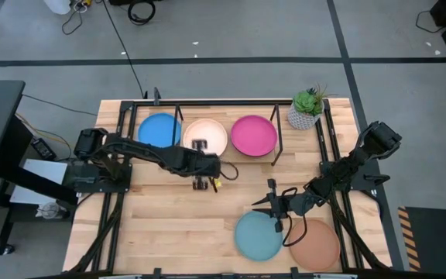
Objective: Place and stack plates onto a shelf
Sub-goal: Stack the light blue plate on top of the light orange plate on the shelf
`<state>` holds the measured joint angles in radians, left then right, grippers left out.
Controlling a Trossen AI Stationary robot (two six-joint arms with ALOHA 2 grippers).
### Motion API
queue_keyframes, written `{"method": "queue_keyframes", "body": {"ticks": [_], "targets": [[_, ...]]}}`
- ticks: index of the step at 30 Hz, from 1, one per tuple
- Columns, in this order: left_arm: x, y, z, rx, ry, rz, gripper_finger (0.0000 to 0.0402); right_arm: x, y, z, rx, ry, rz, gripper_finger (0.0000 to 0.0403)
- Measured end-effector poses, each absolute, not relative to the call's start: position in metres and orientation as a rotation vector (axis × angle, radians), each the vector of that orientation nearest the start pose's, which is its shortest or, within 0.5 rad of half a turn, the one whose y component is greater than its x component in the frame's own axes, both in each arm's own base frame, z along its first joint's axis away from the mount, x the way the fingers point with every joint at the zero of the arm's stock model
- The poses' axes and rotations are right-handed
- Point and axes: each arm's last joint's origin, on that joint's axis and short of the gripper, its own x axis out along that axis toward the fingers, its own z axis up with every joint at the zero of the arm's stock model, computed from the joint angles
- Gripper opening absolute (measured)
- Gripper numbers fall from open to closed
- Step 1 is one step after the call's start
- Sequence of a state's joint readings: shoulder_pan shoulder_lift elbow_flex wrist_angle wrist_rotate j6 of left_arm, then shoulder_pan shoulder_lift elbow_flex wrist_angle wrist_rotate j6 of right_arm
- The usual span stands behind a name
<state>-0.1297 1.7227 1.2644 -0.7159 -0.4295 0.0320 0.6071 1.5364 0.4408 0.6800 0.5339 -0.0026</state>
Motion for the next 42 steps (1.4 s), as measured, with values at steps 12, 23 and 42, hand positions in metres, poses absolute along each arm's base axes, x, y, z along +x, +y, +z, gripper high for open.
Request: {"method": "queue_keyframes", "body": {"ticks": [12, 23, 42], "targets": [[0.347, -0.088, 0.181, 0.267, 0.924, -0.177, 0.0047, 0.222, 0.136, 0.138, -0.220, 0.363, 0.051, 0.0081], [0.338, -0.100, 0.164, 0.457, 0.685, -0.286, 0.0047, 0.242, 0.154, 0.160, -0.161, 0.477, 0.033, 0.0081], [0.313, -0.096, 0.201, 0.500, 0.696, -0.321, 0.0047, 0.253, 0.155, 0.169, 0.162, 0.985, -0.100, 0.0124]]}}
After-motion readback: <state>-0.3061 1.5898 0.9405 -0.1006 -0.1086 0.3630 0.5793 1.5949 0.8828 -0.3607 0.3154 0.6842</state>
